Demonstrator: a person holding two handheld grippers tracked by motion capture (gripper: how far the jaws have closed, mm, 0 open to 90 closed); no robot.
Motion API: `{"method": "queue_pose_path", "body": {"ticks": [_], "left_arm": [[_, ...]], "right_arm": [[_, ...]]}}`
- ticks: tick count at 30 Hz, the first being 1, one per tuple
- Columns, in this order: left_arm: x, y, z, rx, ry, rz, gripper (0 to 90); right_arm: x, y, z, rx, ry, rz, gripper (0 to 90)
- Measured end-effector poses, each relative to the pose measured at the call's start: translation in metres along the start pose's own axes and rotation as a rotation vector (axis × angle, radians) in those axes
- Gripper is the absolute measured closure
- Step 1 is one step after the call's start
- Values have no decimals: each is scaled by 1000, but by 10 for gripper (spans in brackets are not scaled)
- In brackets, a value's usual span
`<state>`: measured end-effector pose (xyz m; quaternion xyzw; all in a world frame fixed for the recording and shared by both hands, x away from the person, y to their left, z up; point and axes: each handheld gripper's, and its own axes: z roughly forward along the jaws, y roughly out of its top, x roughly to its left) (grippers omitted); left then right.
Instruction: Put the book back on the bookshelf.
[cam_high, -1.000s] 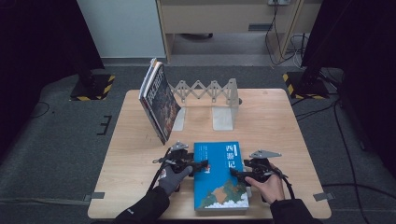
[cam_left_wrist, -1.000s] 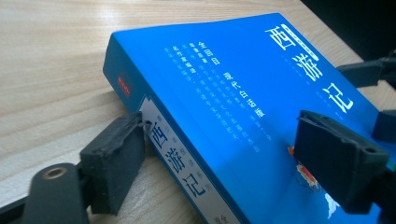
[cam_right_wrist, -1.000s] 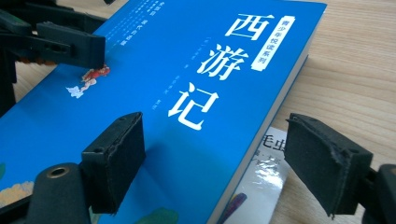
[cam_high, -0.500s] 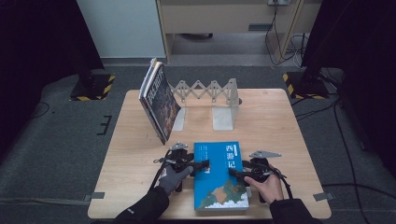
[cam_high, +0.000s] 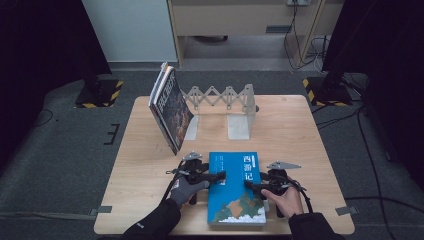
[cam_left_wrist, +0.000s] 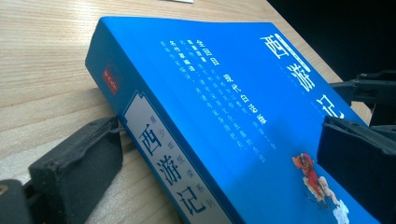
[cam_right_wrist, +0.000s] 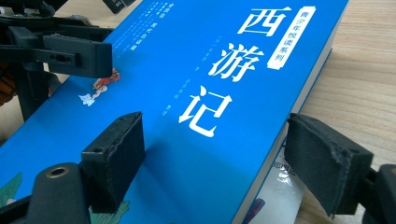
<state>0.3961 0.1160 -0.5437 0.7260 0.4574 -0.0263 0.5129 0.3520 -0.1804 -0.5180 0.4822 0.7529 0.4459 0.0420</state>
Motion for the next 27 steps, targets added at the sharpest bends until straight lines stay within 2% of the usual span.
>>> {"method": "queue_pose_path", "body": {"ticks": [5,8,10,11,14,20,25,27], "left_arm": [[1,1,-1,-1,-3,-11,16],[2,2,-4,6,19,-29,89],[1,2,-6,22,17,-66,132],[0,2,-7,38,-11,-108,173],[-4,-2,-7,32,-8,-107,191],[-3,-1,-7,52,-28,-101,191],[-1,0,-6,61,-69,-129,213],[-1,0,-6,70,-72,-140,226]], "right_arm": [[0,0,2,2,1,22,192],[0,0,2,5,1,18,192],[-1,1,2,7,2,17,192],[-1,1,2,7,2,16,191],[-1,1,2,7,5,11,191],[-2,1,3,8,11,13,188],[-1,1,4,5,20,11,185],[-1,1,5,4,21,8,185]]}}
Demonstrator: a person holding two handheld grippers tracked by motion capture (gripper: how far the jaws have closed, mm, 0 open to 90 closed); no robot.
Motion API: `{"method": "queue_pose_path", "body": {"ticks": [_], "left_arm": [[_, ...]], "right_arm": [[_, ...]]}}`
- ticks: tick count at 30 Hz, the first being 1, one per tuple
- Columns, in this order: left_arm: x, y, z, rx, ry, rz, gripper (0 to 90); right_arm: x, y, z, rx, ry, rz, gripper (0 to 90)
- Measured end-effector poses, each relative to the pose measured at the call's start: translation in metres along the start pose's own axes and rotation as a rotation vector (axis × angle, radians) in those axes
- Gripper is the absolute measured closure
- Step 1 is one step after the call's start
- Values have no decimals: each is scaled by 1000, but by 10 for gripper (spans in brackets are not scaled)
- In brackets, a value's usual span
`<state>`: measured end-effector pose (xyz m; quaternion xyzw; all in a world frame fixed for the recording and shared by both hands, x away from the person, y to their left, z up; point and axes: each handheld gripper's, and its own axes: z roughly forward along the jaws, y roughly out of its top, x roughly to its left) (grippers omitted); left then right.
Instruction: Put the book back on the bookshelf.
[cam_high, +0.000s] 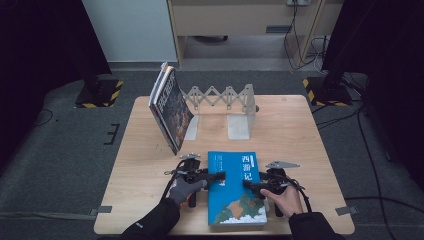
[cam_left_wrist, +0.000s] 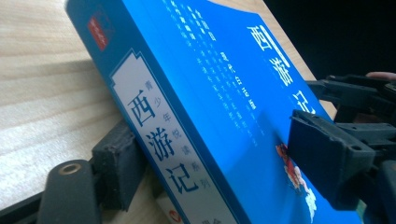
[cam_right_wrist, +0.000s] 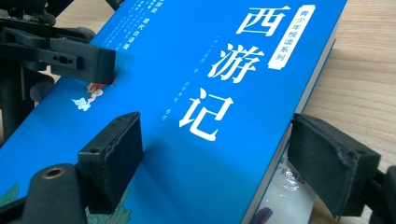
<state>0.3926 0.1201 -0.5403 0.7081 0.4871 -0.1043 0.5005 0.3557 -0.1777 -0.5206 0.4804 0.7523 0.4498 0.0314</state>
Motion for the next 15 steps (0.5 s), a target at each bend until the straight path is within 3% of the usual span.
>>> {"method": "queue_pose_path", "body": {"ticks": [6,8,13,15], "left_arm": [[-4,2,-2,0,-6,31,254],[-5,3,-3,1,-32,27,290],[-8,7,-4,21,-50,30,331],[-10,8,-4,25,-82,18,367]], "right_arm": [[-1,0,0,0,6,-4,186],[-1,0,0,2,5,-3,187],[-2,1,0,6,15,-2,188],[-2,1,0,7,19,-2,189]]}}
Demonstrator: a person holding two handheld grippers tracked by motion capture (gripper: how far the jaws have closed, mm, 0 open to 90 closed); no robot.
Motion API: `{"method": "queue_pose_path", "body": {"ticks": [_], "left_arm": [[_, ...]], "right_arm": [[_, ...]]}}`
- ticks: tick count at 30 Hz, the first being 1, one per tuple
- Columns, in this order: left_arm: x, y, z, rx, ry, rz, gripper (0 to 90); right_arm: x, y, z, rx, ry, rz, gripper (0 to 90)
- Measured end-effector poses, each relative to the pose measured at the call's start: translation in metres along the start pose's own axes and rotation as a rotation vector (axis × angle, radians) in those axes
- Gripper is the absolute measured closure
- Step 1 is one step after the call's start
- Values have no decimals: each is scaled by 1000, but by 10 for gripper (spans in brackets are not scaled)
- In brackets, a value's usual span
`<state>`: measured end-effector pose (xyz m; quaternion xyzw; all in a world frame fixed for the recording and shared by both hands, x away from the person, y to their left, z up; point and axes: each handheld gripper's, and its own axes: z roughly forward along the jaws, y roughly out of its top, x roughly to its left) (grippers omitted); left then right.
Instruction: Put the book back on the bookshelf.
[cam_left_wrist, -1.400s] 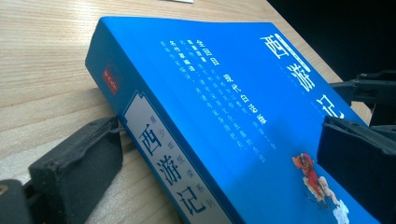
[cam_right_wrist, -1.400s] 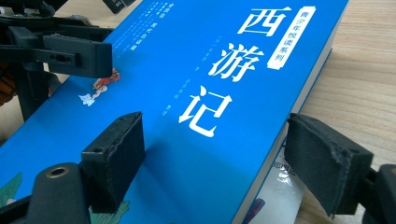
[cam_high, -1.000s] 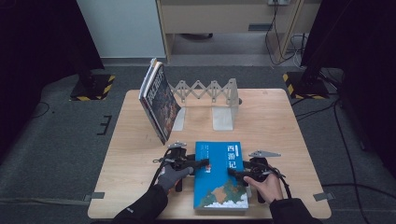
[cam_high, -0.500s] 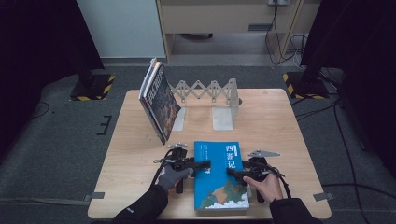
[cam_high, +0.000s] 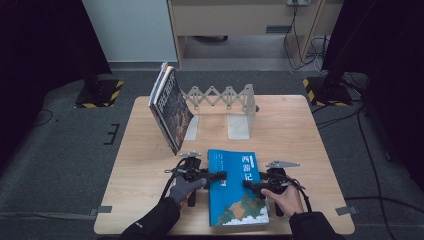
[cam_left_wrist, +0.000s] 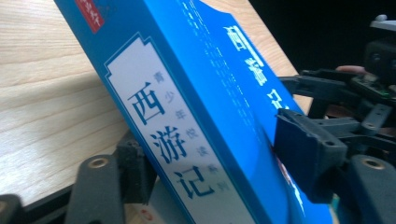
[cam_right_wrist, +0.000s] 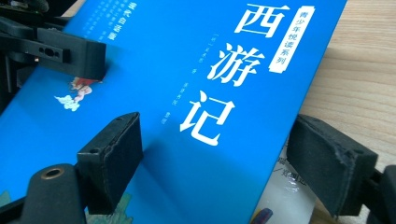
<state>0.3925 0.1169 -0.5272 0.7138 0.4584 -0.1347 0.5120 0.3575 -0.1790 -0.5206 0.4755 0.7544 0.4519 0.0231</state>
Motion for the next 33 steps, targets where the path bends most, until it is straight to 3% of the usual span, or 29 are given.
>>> {"method": "queue_pose_path", "body": {"ticks": [2,8,19,33], "left_arm": [[-5,2,1,31,-7,14,418],[-11,3,-4,31,1,4,472],[-22,5,-9,36,21,16,504],[-34,15,-17,27,25,60,532]], "right_arm": [[0,0,1,-1,15,-2,190],[0,1,1,5,27,-13,192],[1,3,-1,11,44,-31,195],[-1,9,-9,-20,58,-29,310]]}}
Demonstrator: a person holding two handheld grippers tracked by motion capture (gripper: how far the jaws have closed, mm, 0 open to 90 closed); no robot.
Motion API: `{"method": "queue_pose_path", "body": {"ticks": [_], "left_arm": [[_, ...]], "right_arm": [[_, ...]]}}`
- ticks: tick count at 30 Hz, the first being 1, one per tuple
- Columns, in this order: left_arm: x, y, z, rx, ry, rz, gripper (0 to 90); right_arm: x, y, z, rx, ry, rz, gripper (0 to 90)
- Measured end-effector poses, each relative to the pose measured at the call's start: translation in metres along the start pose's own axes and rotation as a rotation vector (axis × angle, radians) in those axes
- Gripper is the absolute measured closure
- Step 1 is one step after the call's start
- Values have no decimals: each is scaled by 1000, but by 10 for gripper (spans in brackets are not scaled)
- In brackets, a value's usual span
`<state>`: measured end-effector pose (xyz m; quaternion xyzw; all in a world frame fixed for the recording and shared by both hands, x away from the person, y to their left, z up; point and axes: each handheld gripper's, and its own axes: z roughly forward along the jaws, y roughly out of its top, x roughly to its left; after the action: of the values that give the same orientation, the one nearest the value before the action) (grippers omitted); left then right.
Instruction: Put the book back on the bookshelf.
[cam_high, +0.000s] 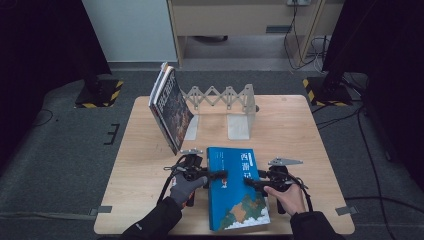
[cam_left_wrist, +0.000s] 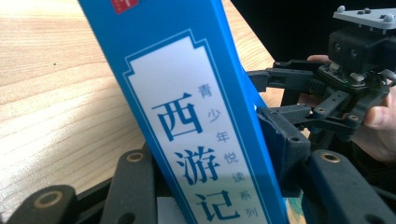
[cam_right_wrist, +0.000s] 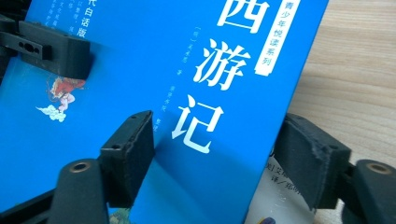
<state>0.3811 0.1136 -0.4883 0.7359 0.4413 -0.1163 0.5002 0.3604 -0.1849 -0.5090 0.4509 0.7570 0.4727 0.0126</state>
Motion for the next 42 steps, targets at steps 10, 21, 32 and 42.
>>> {"method": "queue_pose_path", "body": {"ticks": [10,21,32,42], "left_arm": [[-9,10,-9,-31,2,46,555],[-20,19,-19,-72,-3,87,579],[-31,30,-30,-131,-18,132,603],[-41,43,-39,-190,-7,221,612]], "right_arm": [[-1,7,-7,-48,15,1,403],[-1,18,-16,-100,24,5,497],[2,29,-24,-170,26,-14,556],[6,50,-25,-223,8,-63,574]]}}
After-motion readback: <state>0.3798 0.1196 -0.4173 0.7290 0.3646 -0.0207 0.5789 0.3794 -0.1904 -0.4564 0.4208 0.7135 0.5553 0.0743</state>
